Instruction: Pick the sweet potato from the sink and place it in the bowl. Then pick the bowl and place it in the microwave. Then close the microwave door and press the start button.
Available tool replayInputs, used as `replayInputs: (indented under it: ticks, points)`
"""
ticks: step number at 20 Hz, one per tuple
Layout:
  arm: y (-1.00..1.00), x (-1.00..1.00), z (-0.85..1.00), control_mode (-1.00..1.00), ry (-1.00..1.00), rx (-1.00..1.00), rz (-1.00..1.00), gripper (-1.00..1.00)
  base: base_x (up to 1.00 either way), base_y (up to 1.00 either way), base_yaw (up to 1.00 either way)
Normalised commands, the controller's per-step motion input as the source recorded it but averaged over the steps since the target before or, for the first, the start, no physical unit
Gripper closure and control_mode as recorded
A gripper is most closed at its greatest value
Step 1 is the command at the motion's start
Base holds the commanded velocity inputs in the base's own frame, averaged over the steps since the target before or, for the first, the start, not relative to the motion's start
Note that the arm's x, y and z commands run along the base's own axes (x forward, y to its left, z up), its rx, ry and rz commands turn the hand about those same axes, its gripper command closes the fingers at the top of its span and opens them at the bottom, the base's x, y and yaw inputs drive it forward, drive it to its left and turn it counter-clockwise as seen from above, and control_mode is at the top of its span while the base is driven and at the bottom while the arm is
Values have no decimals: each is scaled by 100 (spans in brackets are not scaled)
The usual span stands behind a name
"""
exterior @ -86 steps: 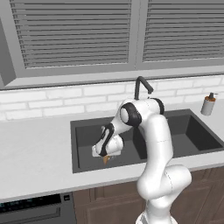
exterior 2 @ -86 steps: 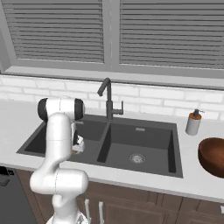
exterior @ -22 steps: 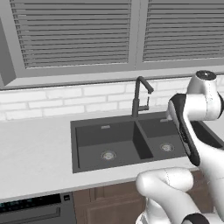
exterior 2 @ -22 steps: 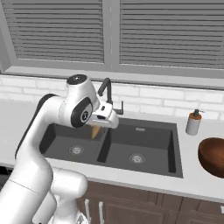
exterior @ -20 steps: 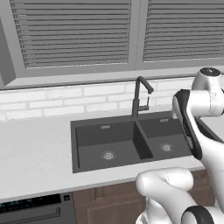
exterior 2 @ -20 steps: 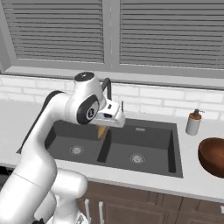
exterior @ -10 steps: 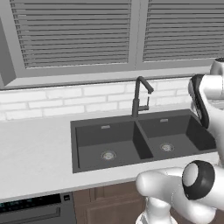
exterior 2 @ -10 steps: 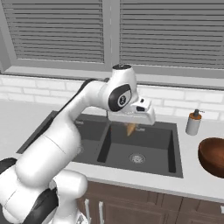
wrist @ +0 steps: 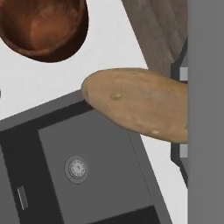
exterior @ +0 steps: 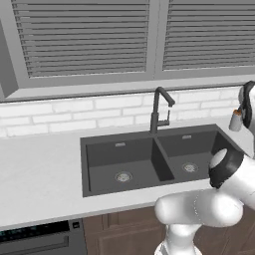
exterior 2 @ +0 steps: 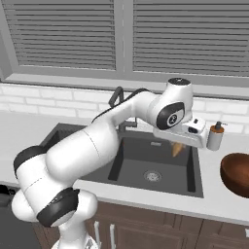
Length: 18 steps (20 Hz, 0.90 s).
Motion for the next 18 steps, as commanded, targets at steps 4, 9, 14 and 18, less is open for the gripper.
replayInputs:
  ticks: [4, 9, 14, 18]
  points:
    - [-75, 10, -1, -100, -14, 9, -7, 100, 0, 0, 0]
    - [-31, 7, -17, -100, -28, 4, -14, 100, 0, 0, 0]
    - [0, 16, -30, -100, -10, -8, -43, 100, 0, 0, 0]
    - [-2, 29, -33, -100, -6, -16, -49, 100, 0, 0, 0]
